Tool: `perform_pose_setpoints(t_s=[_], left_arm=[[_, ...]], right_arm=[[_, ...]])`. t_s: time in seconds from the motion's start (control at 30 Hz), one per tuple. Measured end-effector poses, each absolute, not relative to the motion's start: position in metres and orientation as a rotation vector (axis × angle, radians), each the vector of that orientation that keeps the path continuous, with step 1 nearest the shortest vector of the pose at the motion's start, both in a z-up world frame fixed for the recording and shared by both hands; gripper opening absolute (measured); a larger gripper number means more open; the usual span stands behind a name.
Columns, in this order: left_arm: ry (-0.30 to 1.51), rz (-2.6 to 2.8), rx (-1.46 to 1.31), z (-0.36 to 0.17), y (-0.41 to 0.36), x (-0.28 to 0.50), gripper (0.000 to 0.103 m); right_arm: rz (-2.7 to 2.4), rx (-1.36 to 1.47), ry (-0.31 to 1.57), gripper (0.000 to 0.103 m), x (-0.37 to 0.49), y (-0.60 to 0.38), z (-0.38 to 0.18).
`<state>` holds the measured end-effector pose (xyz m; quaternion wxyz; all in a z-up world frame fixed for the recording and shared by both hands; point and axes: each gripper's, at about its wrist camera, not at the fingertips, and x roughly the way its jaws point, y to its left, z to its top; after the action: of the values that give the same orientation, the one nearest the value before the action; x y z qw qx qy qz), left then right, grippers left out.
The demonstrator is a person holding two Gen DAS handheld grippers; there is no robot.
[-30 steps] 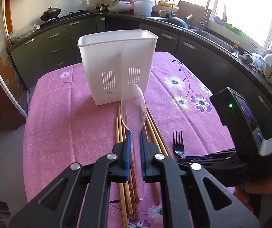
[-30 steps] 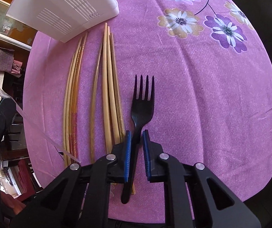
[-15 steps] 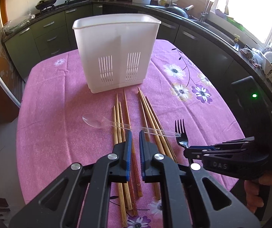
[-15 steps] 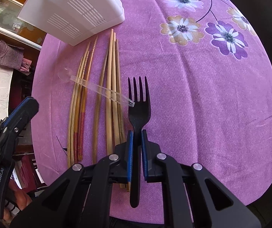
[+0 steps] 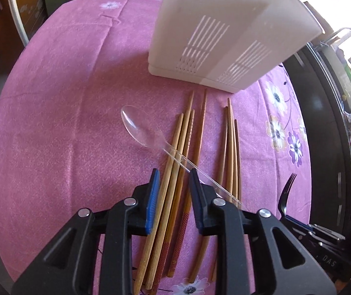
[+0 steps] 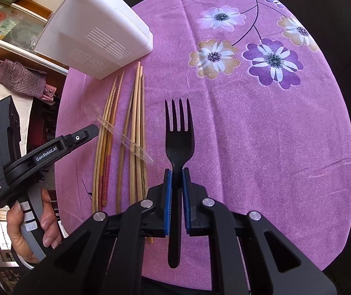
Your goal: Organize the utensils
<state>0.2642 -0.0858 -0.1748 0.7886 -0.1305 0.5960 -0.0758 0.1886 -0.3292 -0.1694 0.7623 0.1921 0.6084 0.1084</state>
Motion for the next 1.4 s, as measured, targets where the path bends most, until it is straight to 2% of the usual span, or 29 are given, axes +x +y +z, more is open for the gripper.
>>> perform_pose_setpoints(t_s=[0.13, 0.63, 0.73, 0.9, 1.13, 1.4], left_arm=[[1.316, -0.121, -0.358, -0.183, -0.088, 0.276, 0.026], [1.353, -0.042, -0.463, -0.183, -0.089, 0.309, 0.025], [1.366, -0.047, -0.449, -0.184, -0.087, 0.311, 0.016], [1.390, -0.102, -0.419, -0.186, -0.086, 0.310, 0.008], [1.337, -0.172, -0.262, -0.170, -0.087, 0.288, 0.008], [1.128, -0.243, -0.204, -0.115, -0.072, 0.243, 0.008]], right_arm=[[0.261, 0.432, 1.328, 0.009, 0.189, -0.347, -0.173], [0.319, 0.467, 1.329, 0.009, 0.194, -0.375, -0.188], [0.327, 0.472, 1.328, 0.009, 0.192, -0.376, -0.188], [0.331, 0.473, 1.323, 0.009, 0.189, -0.377, -0.184], [0.336, 0.464, 1.309, 0.009, 0.186, -0.369, -0.174], [0.351, 0.439, 1.248, 0.009, 0.183, -0.357, -0.156]])
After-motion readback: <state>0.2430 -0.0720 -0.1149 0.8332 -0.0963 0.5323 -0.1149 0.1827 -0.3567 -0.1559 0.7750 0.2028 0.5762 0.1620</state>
